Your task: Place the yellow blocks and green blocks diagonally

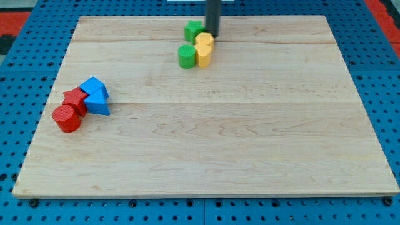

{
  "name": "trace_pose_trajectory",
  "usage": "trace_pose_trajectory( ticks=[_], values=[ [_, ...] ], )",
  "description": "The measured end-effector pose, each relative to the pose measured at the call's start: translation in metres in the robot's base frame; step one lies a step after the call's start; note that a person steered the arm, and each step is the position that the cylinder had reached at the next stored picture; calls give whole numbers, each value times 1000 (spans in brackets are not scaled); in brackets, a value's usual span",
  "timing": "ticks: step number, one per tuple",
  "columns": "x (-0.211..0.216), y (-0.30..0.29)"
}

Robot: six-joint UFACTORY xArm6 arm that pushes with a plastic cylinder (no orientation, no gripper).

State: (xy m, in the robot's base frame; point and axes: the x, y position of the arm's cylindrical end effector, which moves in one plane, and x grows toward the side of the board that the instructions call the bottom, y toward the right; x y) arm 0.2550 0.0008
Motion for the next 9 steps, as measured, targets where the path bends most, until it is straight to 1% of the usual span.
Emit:
trace_pose_trajectory(
  ticks=[1,2,3,4,5,6,7,8,9],
  values=[
    [-23,9],
    [-28,32],
    [-22,-58],
    [-7,-92],
    [31,-41],
    [69,-4],
    [93,45],
    [121,43],
    [125,21]
  ],
)
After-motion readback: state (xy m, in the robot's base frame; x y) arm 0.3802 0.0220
